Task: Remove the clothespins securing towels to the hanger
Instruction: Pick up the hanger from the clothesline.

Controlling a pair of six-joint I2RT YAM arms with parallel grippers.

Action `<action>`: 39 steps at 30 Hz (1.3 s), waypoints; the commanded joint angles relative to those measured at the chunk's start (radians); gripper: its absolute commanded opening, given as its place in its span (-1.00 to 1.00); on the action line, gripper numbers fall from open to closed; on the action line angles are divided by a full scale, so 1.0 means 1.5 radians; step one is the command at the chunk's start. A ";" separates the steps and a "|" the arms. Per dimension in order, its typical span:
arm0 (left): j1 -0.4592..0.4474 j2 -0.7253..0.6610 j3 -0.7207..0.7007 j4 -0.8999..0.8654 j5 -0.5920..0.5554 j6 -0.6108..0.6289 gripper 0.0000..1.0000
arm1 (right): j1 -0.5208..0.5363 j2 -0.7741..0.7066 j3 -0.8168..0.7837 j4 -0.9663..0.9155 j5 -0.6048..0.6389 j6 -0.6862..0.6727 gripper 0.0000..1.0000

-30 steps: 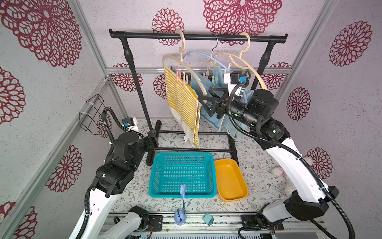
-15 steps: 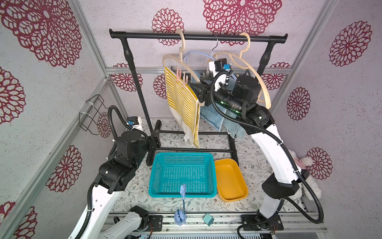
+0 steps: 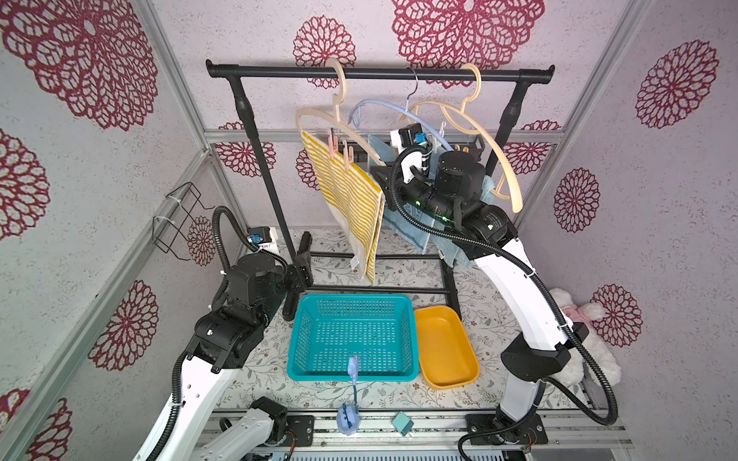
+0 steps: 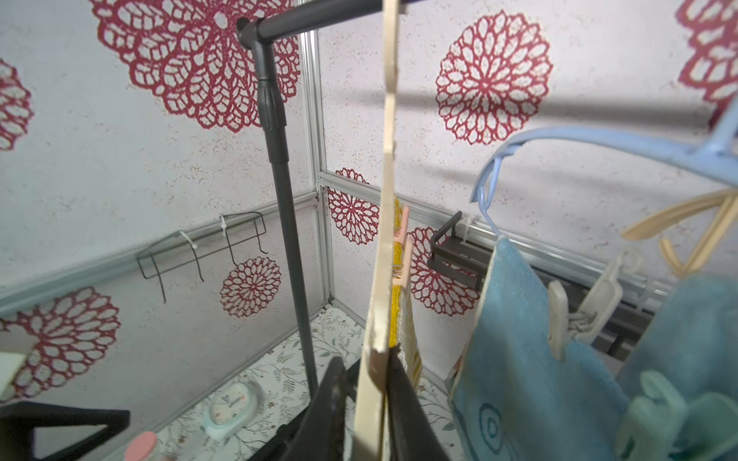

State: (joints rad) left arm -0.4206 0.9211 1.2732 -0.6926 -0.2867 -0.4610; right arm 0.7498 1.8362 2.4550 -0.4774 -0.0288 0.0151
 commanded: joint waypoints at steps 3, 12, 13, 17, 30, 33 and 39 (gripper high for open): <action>-0.004 -0.006 -0.013 0.022 0.003 -0.012 0.51 | 0.005 -0.026 0.021 0.031 0.002 -0.014 -0.89; -0.004 -0.005 -0.015 0.025 0.004 -0.013 0.51 | 0.005 -0.033 0.021 0.055 0.007 -0.006 -1.00; -0.004 -0.005 -0.015 0.026 0.004 -0.013 0.51 | 0.005 -0.034 0.021 0.058 0.007 -0.004 -1.00; -0.004 -0.003 -0.017 0.027 0.004 -0.012 0.51 | 0.005 -0.039 0.021 0.076 0.022 0.001 -1.00; -0.005 0.005 -0.021 0.029 0.004 -0.014 0.50 | 0.005 -0.059 0.021 0.128 0.056 -0.001 -1.00; -0.004 0.009 -0.020 0.029 0.007 -0.015 0.50 | 0.004 -0.064 0.021 0.136 0.054 0.000 -1.00; -0.004 0.009 -0.020 0.027 0.009 -0.019 0.49 | 0.004 -0.081 0.018 0.125 0.053 -0.001 -1.00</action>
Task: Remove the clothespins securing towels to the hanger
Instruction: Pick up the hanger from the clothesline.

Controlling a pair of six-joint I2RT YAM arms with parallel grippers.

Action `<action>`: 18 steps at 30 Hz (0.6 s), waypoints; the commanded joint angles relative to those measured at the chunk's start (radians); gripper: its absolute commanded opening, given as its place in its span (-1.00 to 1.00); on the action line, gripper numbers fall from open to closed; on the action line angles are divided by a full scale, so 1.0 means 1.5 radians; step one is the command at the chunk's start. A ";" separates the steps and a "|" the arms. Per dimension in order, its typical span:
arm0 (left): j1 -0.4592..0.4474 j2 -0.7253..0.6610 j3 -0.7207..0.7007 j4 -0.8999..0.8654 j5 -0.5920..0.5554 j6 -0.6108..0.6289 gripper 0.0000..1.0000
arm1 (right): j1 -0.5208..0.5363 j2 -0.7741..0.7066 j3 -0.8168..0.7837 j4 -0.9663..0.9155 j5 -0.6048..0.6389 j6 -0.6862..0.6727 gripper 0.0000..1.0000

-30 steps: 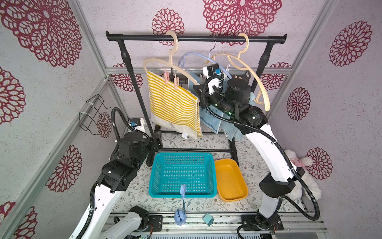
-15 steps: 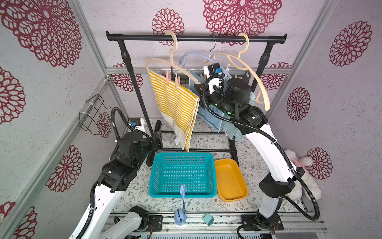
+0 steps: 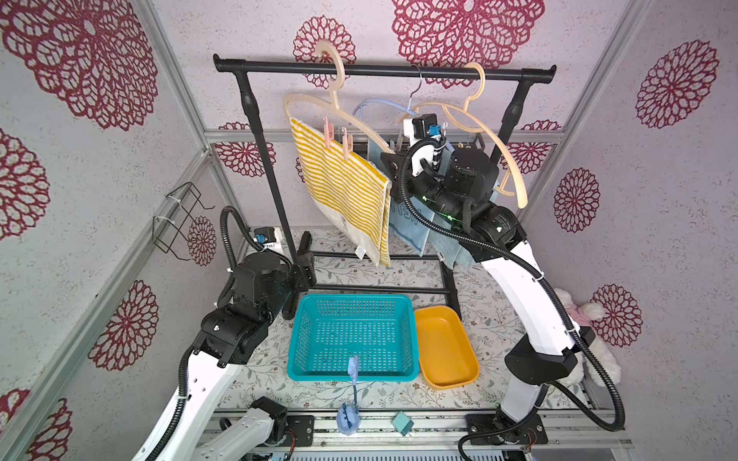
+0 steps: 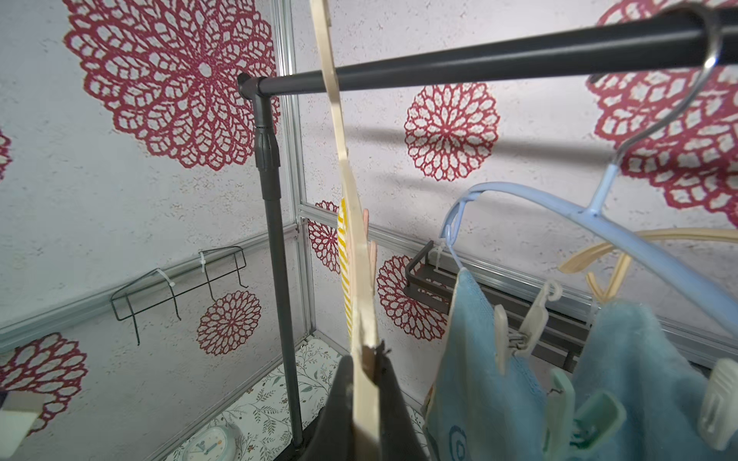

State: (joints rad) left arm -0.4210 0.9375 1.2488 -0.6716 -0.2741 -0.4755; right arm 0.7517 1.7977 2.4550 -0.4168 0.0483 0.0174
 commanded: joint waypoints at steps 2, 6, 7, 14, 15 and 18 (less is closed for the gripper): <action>-0.004 -0.004 -0.003 0.013 0.000 -0.012 0.49 | 0.003 -0.064 0.012 0.080 0.001 -0.002 -1.00; -0.004 -0.004 0.001 0.012 0.004 -0.012 0.48 | 0.003 -0.096 -0.032 0.085 -0.007 0.000 -1.00; -0.004 -0.004 0.002 0.011 0.003 -0.011 0.48 | 0.003 -0.109 -0.050 0.091 -0.009 0.002 -1.00; -0.004 -0.006 0.016 -0.004 0.007 -0.004 0.47 | 0.003 -0.213 -0.193 0.130 -0.032 0.011 -1.00; -0.004 -0.008 0.018 -0.007 0.008 -0.002 0.46 | 0.003 -0.227 -0.211 0.132 -0.035 0.012 -1.00; -0.004 -0.011 0.026 -0.013 0.009 0.005 0.46 | 0.003 -0.257 -0.246 0.123 -0.049 0.014 -1.00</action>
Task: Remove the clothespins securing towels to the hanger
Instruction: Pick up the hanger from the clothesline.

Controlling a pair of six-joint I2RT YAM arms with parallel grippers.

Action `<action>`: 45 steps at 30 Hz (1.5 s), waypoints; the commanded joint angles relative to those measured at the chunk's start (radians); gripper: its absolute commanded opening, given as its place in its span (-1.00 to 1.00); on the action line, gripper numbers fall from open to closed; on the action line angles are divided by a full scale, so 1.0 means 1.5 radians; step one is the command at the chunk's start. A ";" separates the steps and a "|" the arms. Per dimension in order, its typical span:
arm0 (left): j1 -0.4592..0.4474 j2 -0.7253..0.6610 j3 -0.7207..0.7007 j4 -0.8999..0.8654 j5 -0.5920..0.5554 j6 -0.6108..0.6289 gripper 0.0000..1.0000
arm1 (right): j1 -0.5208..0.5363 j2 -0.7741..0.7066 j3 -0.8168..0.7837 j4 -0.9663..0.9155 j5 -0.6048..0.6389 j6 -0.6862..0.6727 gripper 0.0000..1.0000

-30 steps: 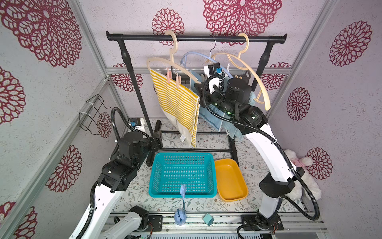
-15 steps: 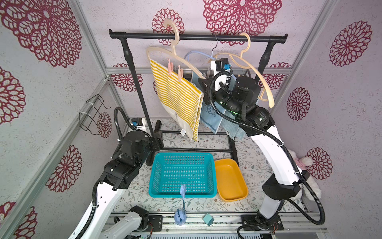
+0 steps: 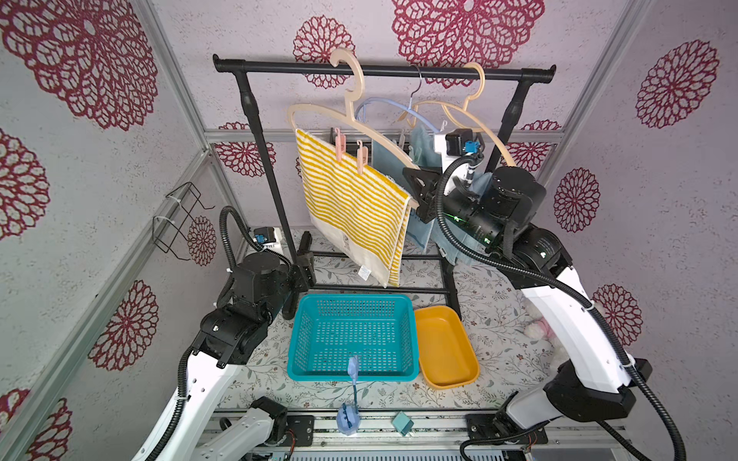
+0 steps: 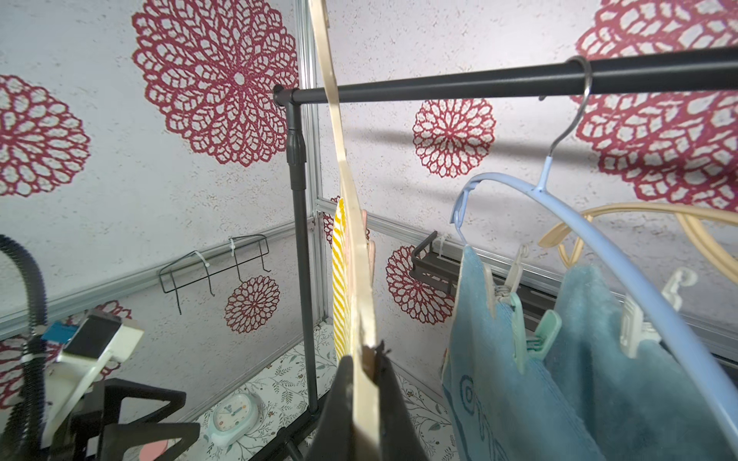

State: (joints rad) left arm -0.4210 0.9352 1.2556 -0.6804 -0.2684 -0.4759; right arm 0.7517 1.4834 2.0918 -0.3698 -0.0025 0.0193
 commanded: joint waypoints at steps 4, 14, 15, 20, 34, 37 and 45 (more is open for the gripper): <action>-0.004 -0.016 0.039 -0.014 0.028 0.022 0.46 | 0.003 -0.086 -0.051 0.077 -0.041 0.018 -1.00; -0.005 -0.035 0.110 -0.064 0.161 0.094 0.53 | 0.003 -0.191 -0.213 0.048 -0.095 0.043 -1.00; -0.003 -0.035 0.117 -0.069 0.176 0.097 0.55 | 0.003 -0.200 -0.229 0.048 -0.096 0.046 -1.00; -0.003 -0.025 0.157 -0.098 0.236 0.099 0.57 | 0.002 -0.228 -0.282 0.036 -0.125 0.048 -1.00; -0.001 0.092 0.322 -0.152 0.242 0.276 0.65 | -0.110 -0.210 -0.311 0.024 -0.383 0.072 -1.00; 0.001 0.138 0.376 -0.148 0.261 0.307 0.65 | -0.141 -0.198 -0.314 0.045 -0.450 0.089 -1.00; 0.047 0.254 0.506 -0.153 0.385 0.334 0.63 | -0.165 -0.151 -0.285 0.042 -0.555 0.084 -1.00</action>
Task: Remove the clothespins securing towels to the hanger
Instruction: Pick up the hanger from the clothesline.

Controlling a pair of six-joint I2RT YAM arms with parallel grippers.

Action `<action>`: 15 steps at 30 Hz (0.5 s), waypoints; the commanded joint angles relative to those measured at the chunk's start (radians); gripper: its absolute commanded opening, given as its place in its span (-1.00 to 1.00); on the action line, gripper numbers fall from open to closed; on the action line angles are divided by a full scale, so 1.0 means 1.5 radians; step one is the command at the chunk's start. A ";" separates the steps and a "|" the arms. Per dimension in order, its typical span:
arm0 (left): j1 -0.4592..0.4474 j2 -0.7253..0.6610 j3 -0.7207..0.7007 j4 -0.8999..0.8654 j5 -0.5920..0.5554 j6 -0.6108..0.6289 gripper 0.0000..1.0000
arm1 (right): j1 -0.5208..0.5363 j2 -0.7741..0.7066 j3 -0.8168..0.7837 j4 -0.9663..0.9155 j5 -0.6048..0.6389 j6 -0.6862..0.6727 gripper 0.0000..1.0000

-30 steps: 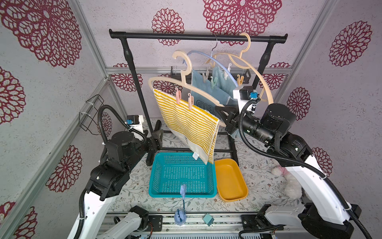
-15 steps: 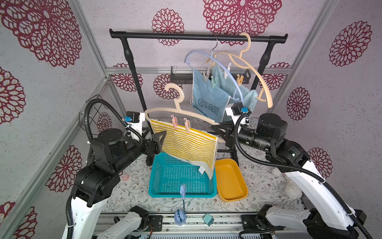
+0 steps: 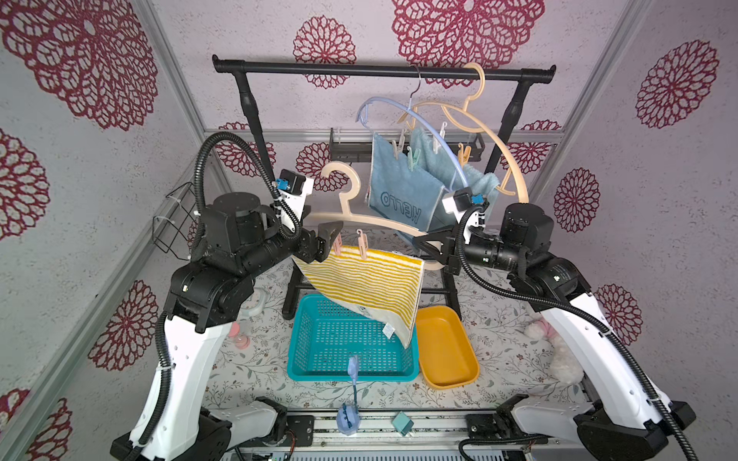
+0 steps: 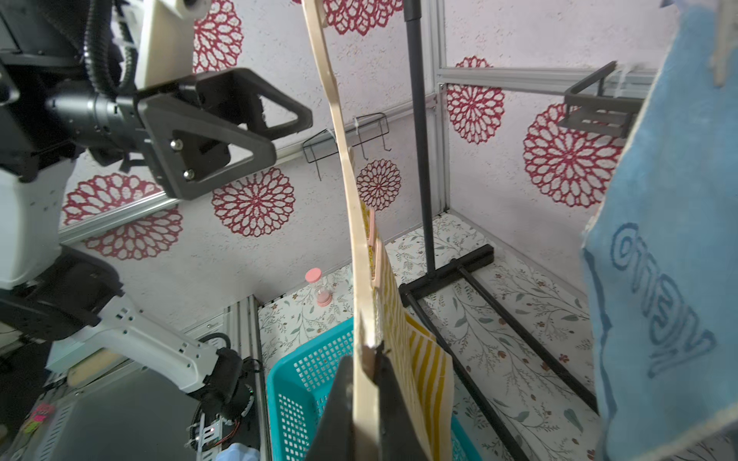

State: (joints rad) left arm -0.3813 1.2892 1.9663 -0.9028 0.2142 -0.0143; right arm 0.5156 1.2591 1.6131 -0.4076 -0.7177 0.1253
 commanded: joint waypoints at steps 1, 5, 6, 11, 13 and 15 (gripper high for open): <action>0.027 0.024 0.039 -0.003 0.070 0.023 0.63 | -0.009 0.002 0.037 0.066 -0.079 0.015 -1.00; 0.033 0.019 0.040 0.003 0.075 0.017 0.64 | -0.010 0.001 0.058 0.046 -0.080 0.004 -1.00; 0.032 0.017 0.043 0.002 0.077 0.014 0.64 | -0.011 -0.002 0.064 0.042 -0.080 0.001 -1.00; 0.033 0.008 0.072 -0.016 0.090 0.006 0.66 | -0.011 -0.006 0.114 0.024 -0.083 0.002 -1.00; 0.032 0.003 0.081 -0.020 0.090 0.003 0.66 | -0.011 -0.003 0.137 0.022 -0.089 0.007 -1.00; 0.032 -0.002 0.089 -0.023 0.097 -0.001 0.67 | -0.011 -0.001 0.156 0.014 -0.093 0.008 -1.00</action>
State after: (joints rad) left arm -0.3374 1.3083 2.0727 -0.9134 0.3309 -0.0147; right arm 0.5045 1.2934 1.7802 -0.4473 -0.8089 0.1249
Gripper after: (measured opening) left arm 0.832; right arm 0.093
